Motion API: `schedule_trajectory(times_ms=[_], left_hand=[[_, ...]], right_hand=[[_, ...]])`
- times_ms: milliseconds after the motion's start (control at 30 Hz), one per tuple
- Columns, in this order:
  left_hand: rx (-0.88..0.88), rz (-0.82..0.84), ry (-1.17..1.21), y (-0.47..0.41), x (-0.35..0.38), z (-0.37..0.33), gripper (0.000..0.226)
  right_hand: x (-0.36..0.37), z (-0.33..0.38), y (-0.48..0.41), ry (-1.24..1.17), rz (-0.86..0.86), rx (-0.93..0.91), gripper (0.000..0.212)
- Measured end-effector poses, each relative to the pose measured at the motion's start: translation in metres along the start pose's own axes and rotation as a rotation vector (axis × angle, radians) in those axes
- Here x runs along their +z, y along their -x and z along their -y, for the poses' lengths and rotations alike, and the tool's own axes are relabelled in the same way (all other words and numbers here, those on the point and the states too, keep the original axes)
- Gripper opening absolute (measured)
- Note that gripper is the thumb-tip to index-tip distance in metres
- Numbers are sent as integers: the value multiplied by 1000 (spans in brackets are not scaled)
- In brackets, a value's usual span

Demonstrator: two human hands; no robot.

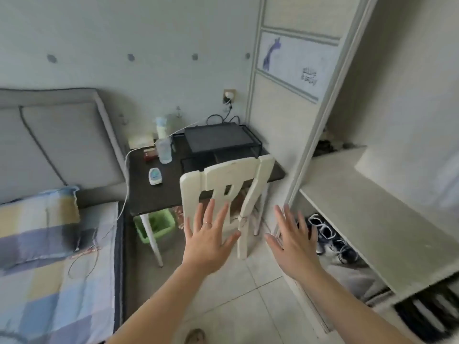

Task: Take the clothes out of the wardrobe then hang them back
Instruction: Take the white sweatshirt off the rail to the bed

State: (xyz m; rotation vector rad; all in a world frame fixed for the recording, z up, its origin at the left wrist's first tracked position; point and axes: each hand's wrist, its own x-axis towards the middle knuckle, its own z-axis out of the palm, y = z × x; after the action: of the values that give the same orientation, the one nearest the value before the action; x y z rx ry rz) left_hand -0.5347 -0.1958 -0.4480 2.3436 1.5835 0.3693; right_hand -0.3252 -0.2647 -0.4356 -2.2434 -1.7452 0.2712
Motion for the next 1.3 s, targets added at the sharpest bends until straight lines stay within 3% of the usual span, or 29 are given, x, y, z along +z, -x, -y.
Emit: schedule_trajectory(times_ms=[200, 367, 600, 967, 1167, 1300], left_hand=[[351, 14, 5, -140, -25, -81, 76], [621, -77, 79, -253, -64, -165, 71], [922, -199, 273, -342, -119, -298, 79], [1181, -346, 373, -405, -199, -500, 80], [1226, -310, 439, -424, -226, -595, 71], [1263, -198, 472, -431, -232, -657, 68]], right_hand=[[-74, -52, -67, 88, -239, 198, 69], [-159, -74, -112, 178, -433, 323, 72], [-284, -91, -137, 394, -646, 476, 73], [-493, -124, -126, 724, -890, 498, 71], [-583, -148, -131, 838, -896, 542, 70], [-633, -168, -141, 835, -886, 636, 65]])
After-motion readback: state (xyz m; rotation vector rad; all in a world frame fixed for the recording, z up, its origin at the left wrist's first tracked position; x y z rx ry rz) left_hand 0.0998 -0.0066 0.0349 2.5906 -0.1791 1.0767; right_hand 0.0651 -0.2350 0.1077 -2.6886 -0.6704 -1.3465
